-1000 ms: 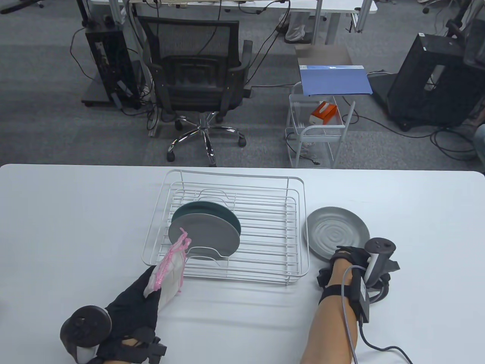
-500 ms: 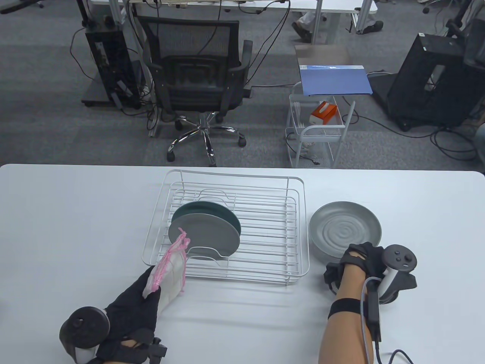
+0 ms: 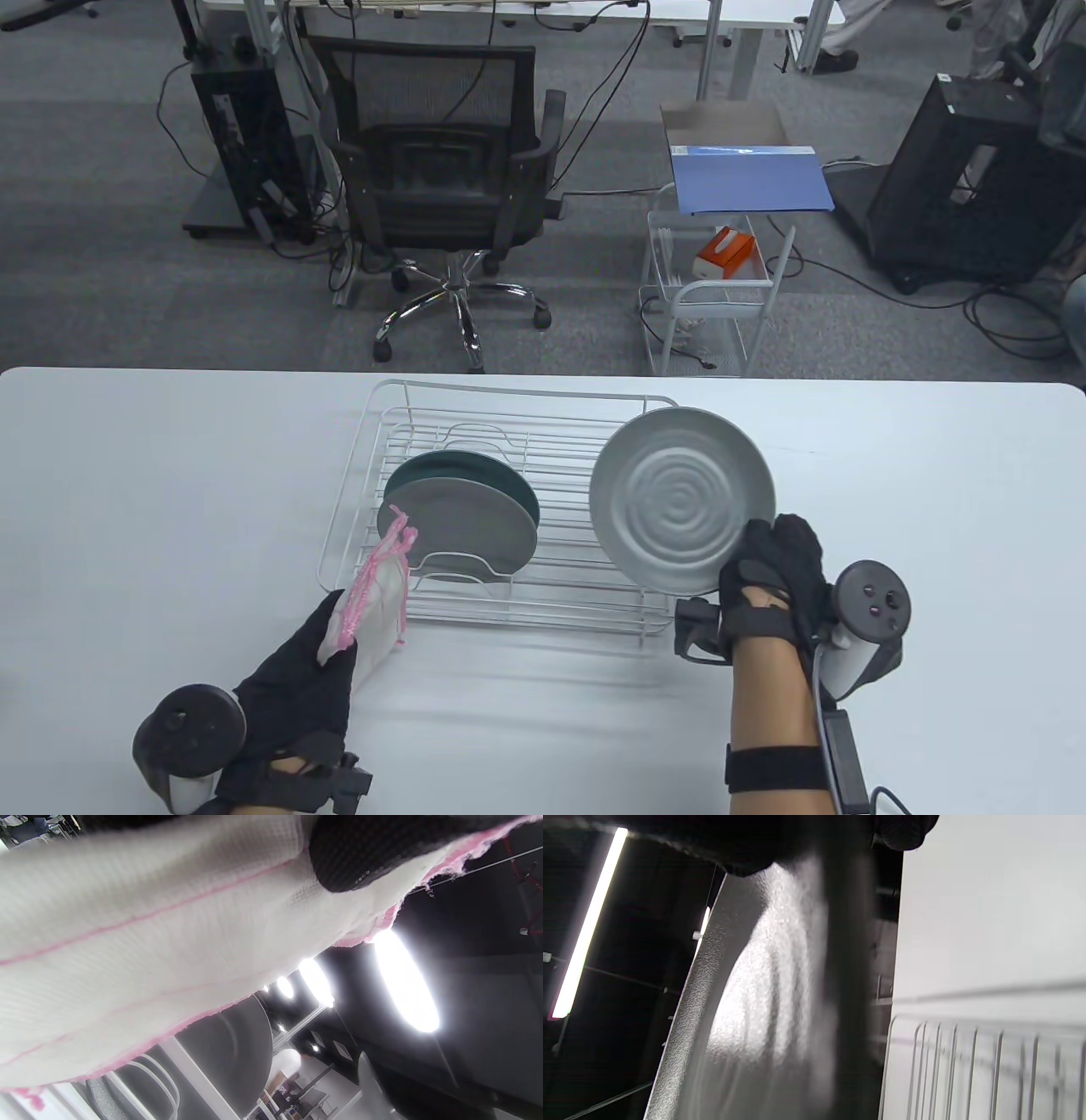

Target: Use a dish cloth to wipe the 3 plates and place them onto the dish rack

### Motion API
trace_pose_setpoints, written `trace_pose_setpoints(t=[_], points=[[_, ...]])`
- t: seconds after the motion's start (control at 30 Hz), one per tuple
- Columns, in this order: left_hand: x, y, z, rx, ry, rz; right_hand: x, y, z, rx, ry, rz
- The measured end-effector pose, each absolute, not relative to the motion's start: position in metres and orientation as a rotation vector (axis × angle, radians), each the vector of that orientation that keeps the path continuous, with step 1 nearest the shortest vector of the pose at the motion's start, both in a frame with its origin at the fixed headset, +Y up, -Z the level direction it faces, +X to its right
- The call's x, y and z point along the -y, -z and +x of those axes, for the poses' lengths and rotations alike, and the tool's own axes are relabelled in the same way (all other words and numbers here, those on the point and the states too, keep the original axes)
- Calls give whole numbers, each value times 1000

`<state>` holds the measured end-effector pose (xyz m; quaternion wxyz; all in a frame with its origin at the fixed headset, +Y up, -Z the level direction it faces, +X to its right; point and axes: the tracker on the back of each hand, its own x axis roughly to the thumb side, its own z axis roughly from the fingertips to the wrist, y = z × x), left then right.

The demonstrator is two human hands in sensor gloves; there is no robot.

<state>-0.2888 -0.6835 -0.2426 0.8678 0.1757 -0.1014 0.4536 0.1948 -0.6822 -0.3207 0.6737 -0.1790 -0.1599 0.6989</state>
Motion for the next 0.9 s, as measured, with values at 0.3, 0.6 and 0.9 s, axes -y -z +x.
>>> trace_pose_setpoints(t=[0.3, 0.6, 0.9], points=[[683, 241, -287, 226, -897, 398, 693, 289, 89, 37, -1419, -88], [688, 245, -281, 254, -856, 356, 729, 276, 72, -80, -1355, -39], [681, 234, -250, 517, -592, 345, 744, 278, 66, -237, -1358, -81]])
